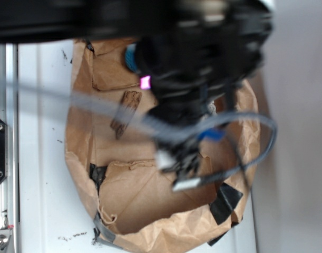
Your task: Grab the blue ball.
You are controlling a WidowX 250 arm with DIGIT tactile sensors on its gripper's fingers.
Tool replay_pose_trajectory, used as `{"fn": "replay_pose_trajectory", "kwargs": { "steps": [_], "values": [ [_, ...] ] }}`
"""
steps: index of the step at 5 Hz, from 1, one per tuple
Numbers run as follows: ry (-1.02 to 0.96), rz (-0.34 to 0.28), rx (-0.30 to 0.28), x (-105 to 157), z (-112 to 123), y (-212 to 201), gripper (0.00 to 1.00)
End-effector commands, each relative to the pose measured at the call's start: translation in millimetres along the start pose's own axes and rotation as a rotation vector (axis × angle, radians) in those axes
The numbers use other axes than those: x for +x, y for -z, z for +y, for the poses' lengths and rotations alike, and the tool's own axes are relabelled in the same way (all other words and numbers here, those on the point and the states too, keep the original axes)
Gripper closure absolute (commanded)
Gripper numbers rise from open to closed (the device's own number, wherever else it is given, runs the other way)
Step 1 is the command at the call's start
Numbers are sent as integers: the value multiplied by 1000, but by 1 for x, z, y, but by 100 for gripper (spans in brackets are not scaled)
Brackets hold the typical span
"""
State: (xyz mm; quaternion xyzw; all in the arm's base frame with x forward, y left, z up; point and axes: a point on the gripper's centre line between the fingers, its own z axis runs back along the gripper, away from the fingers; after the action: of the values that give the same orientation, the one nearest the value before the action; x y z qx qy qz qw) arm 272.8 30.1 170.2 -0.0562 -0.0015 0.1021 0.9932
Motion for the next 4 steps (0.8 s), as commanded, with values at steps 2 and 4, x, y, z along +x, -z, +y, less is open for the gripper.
{"fn": "replay_pose_trajectory", "kwargs": {
  "steps": [2,4],
  "values": [
    [-7,-50,-3,2,6,-13,0],
    [70,-78,63,-10,22,19,0]
  ]
}}
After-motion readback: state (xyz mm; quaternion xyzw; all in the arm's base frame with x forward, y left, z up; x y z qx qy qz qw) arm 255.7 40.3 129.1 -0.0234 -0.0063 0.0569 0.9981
